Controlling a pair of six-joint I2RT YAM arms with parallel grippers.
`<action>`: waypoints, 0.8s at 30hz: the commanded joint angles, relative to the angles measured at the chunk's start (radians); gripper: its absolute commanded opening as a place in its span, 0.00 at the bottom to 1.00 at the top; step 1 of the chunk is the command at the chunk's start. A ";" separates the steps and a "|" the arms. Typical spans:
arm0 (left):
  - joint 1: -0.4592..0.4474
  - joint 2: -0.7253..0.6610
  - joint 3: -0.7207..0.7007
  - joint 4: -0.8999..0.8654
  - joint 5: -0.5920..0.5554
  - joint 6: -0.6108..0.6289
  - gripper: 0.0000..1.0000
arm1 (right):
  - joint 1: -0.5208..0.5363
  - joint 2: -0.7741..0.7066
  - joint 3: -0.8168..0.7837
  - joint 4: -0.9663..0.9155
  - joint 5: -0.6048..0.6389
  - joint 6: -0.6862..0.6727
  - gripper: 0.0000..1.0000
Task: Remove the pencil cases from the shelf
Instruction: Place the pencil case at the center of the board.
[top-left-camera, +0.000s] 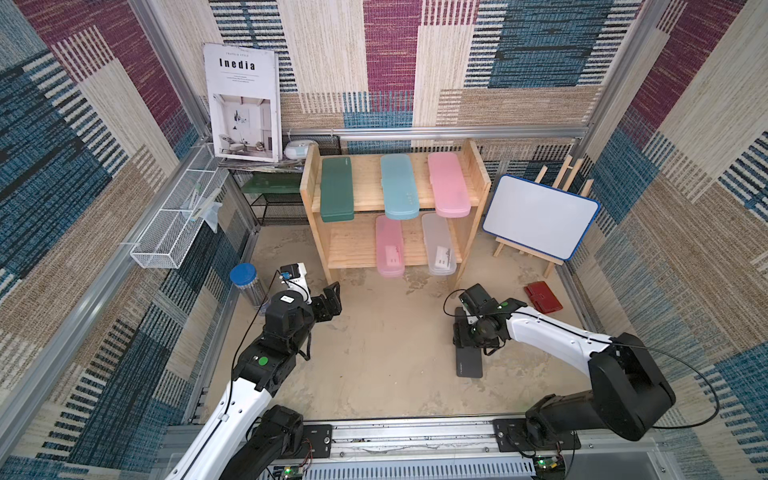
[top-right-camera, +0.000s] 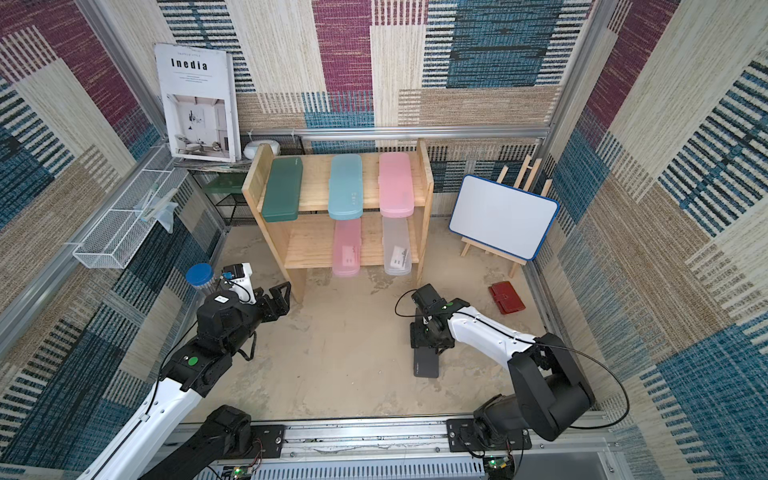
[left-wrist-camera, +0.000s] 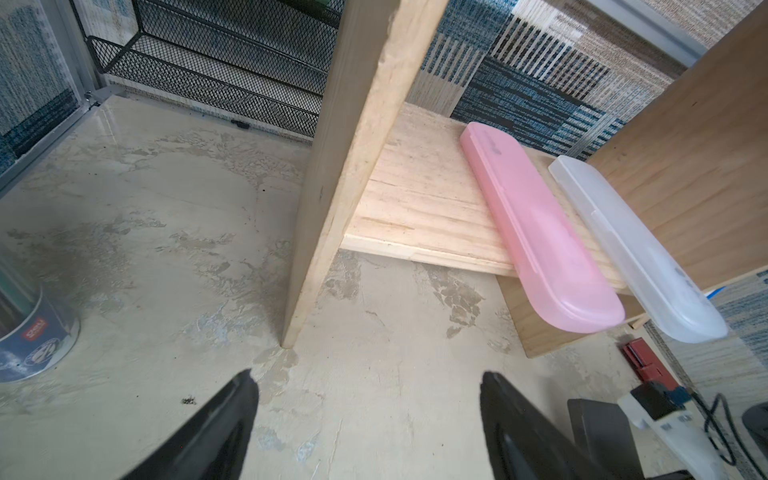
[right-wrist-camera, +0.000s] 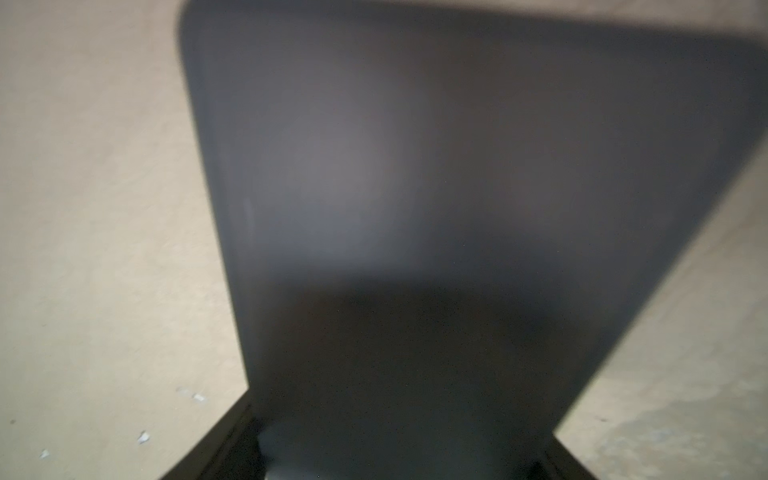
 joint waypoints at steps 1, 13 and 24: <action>0.000 0.031 0.004 0.051 0.029 0.003 0.88 | -0.040 0.052 0.038 -0.043 0.028 -0.098 0.50; 0.000 0.101 0.035 0.045 0.048 0.021 0.89 | -0.209 0.167 0.100 -0.053 -0.103 -0.187 0.65; 0.000 0.161 0.022 0.080 0.177 -0.076 0.90 | -0.209 0.149 0.151 -0.065 0.043 -0.172 0.99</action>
